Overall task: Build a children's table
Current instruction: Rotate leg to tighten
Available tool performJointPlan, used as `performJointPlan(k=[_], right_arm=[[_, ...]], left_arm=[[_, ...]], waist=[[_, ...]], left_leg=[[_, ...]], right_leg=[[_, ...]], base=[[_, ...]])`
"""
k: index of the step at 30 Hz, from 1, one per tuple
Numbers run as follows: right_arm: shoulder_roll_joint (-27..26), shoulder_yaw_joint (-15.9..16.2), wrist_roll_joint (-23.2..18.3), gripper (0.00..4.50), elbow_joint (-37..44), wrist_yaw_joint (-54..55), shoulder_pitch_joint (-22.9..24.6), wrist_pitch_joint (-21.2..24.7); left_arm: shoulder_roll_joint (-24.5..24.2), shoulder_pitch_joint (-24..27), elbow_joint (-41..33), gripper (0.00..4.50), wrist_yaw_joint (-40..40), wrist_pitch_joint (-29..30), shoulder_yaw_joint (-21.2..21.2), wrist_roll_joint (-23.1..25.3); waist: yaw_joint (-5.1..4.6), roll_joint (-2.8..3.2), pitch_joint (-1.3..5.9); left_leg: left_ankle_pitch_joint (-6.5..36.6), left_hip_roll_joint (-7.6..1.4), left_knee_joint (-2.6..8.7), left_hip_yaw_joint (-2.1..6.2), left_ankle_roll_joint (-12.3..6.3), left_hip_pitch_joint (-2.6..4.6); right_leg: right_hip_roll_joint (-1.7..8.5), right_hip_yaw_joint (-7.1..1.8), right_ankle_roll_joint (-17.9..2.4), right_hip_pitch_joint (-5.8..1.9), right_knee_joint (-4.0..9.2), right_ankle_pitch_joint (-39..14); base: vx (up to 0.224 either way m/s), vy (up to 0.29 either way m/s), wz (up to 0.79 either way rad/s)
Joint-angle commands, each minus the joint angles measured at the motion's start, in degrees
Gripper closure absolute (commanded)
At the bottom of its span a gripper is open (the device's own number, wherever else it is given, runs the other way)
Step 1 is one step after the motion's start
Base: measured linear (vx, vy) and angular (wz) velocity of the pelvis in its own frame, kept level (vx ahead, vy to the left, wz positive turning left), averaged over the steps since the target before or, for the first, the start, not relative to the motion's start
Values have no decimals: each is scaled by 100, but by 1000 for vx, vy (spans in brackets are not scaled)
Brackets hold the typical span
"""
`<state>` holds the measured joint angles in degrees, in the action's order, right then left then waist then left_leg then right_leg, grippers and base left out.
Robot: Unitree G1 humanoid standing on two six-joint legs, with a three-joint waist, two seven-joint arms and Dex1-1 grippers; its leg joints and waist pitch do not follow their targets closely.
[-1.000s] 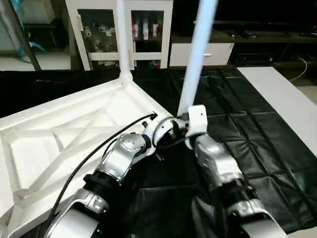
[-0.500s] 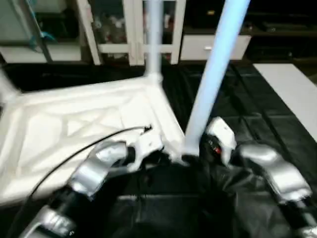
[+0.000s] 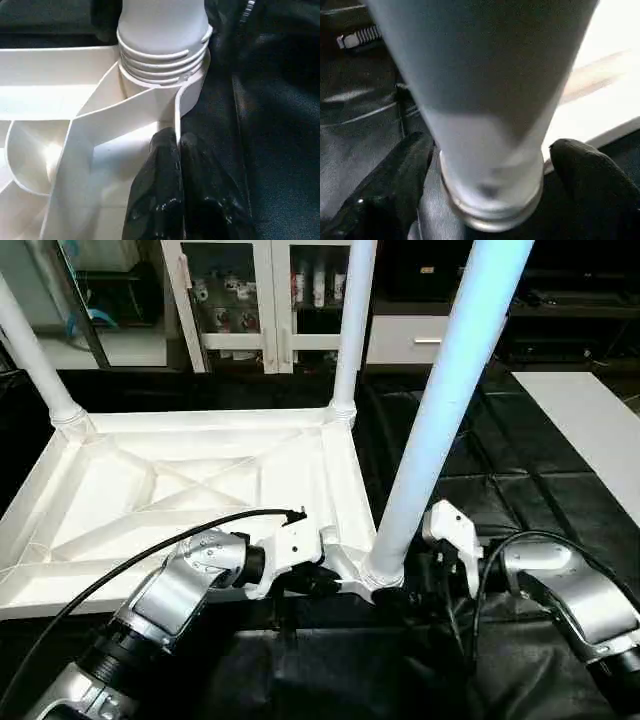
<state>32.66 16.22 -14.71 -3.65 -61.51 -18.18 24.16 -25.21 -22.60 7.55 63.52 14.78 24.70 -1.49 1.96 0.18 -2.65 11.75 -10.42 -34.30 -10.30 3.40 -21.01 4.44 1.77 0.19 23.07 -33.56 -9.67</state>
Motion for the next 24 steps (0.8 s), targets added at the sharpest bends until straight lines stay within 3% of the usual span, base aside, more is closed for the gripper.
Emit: performJointPlan(k=[1, 2, 12, 16, 20, 21, 24], right_arm=[[-19, 6, 68, 62, -77, 43, -62, -65], [-27, 12, 70, 71, -98, 46, -75, -78], [5, 56, 100, 154, -117, -116, -52, -95], [20, 80, 131, 166, -163, -182, -62, -120], [-198, -24, 211, 175, -344, 166, -85, -161], [-484, -189, 303, 175, -628, 693, -169, -196], [-902, -434, 390, 176, -1052, 1453, -293, -234]], left_arm=[[19, 18, -128, 450, 10, 18, 71, 14], [23, 12, -122, 450, 3, 18, 78, 19], [25, 21, -99, 450, -25, 18, 88, 46], [22, 35, -95, 450, -29, 19, 96, 55], [71, 38, -44, 450, -125, 53, 57, 58], [173, -5, 82, 450, -244, 62, 16, 60], [401, -126, 379, 450, -513, 56, -56, 88]], waist=[[-4, 31, 348], [-14, 9, 350], [-9, -6, 342], [-8, -11, 345], [-17, -13, 343], [-19, -13, 339], [-117, -21, 308]], left_leg=[[902, -256, 421, 58, -285, 71], [896, -256, 418, 53, -288, 68], [1035, -255, 412, 52, -267, 74], [1011, -252, 407, 53, -256, 70], [1038, -244, 409, 56, -237, 62], [1064, -247, 409, 54, -226, 65], [1477, -203, 446, 88, -3, 24]], right_leg=[[293, -176, -1471, -259, 273, -785], [287, -173, -1495, -261, 273, -712], [294, -178, -1480, -266, 282, -904], [291, -179, -1462, -266, 278, -923], [290, -174, -1447, -263, 281, -1005], [291, -175, -1440, -255, 288, -1048], [289, -142, -1199, -251, 356, -1940]], base=[[0, 0, 0], [0, 0, 0], [0, 0, 0], [0, 0, 0], [0, 0, 0], [0, 0, 0], [0, 0, 0]])
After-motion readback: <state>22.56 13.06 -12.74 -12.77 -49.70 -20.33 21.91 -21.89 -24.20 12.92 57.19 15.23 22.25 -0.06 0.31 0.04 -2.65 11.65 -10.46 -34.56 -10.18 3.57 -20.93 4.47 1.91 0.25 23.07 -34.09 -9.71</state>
